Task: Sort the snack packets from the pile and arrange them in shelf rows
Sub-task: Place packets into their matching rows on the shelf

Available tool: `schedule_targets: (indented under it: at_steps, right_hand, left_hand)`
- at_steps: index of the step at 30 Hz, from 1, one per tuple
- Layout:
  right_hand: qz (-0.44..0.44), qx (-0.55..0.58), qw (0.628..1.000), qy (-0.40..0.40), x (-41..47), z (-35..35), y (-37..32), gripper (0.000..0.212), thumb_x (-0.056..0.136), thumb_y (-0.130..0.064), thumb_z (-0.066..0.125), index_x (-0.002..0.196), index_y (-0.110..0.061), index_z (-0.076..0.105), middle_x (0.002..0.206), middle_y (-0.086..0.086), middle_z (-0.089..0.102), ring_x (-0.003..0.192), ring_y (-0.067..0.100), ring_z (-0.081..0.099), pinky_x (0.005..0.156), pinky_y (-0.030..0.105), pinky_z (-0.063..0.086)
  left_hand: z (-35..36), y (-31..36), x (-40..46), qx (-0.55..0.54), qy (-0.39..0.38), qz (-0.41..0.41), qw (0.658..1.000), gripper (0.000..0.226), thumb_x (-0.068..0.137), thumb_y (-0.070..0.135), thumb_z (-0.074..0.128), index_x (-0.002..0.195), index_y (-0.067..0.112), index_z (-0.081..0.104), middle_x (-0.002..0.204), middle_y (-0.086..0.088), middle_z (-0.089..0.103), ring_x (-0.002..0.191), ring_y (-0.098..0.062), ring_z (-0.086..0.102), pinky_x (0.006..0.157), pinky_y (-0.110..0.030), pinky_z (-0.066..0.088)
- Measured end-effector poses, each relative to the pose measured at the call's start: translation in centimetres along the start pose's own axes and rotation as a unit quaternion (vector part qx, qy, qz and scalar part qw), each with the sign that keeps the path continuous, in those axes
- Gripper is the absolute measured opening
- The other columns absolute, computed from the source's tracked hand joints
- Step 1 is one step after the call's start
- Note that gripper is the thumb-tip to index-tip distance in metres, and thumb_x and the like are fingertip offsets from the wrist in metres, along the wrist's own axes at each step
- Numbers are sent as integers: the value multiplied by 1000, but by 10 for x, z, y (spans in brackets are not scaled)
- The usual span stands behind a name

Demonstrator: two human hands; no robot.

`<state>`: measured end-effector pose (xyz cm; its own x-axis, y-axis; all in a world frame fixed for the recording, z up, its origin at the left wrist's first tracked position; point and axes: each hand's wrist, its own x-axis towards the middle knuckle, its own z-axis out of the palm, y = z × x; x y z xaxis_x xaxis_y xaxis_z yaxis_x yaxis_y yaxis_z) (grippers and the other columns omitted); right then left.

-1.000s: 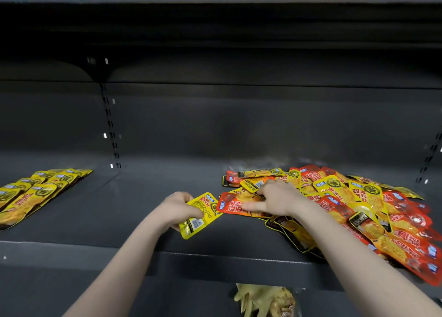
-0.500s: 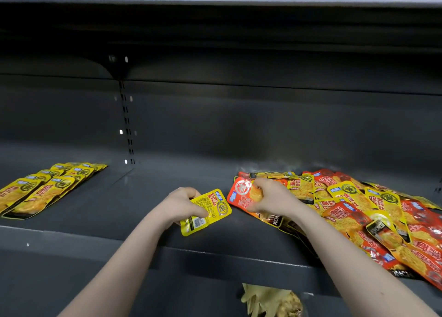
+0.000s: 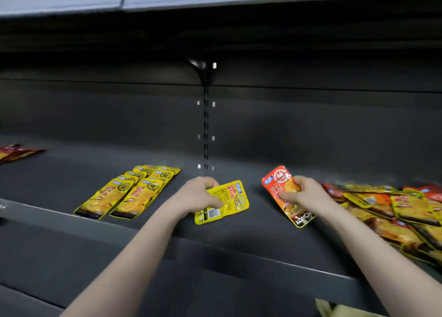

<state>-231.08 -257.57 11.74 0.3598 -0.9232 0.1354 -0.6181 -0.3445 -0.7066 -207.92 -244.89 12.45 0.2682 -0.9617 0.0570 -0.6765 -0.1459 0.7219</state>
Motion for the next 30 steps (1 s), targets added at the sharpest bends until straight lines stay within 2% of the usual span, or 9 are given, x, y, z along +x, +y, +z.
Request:
schedule_targets:
  at_steps: [4,8,12,16,19,21,25,28,30]
  right_hand:
    - [15,20,1000,19,13,52,-54,21,78,-23,74,89,-10,62,85,3,69,82,20,65,80,33,49]
    - [28,30,999,19,27,96,-92,23,77,-23,75,88,-9,61,84,5,70,81,23,67,83,40,53]
    - [57,43,997,26,32,119,-111,20,78,-21,75,90,-13,61,90,7,70,84,24,67,85,39,53]
    - [78,56,995,36,33,126,-121,18,80,-19,73,91,-15,59,91,6,69,83,23,66,78,32,49]
    - [89,56,994,43,34,128,-122,22,81,-19,73,97,-13,60,91,5,68,81,21,65,73,30,48]
    - [90,59,993,47,34,128,-122,20,81,-18,72,96,-12,60,87,3,68,74,16,63,65,27,46]
    - [91,66,992,49,33,127,-119,19,81,-18,72,94,-11,61,83,2,68,74,17,64,67,28,46]
    - [84,71,993,48,31,125,-118,17,81,-17,72,92,-12,60,81,1,67,69,15,63,62,26,45]
    - [78,76,993,50,29,123,-117,15,81,-15,72,90,-13,59,79,0,66,67,13,62,58,24,43]
  left_hand:
    - [-72,-49,12,31,-10,53,998,14,74,16,72,86,20,65,78,4,61,72,-11,55,67,-26,43]
    - [-132,-88,27,64,-11,93,994,15,76,16,73,79,26,62,72,8,58,66,-9,52,60,-23,40]
    - [-163,-114,36,78,-34,108,991,13,77,16,71,85,22,64,73,8,59,63,-6,53,53,-17,39]
    - [-173,-127,39,73,-40,111,990,12,78,16,70,87,22,64,67,9,57,47,3,48,39,-10,34]
    - [-173,-132,38,72,-24,115,990,17,75,16,71,88,26,66,75,6,64,59,-9,60,49,-21,44]
    - [-174,-134,33,94,5,116,989,23,72,15,71,87,30,64,76,8,62,63,-15,59,56,-25,45]
    - [-175,-134,15,163,73,129,975,32,72,10,61,91,35,55,81,12,57,71,-17,55,66,-30,49]
    - [-170,-141,0,202,126,173,956,34,74,5,57,97,31,58,93,15,57,83,-14,53,73,-29,45]
    - [-165,-149,-4,200,145,228,942,30,73,2,58,87,29,61,82,20,53,81,-6,50,72,-28,42]
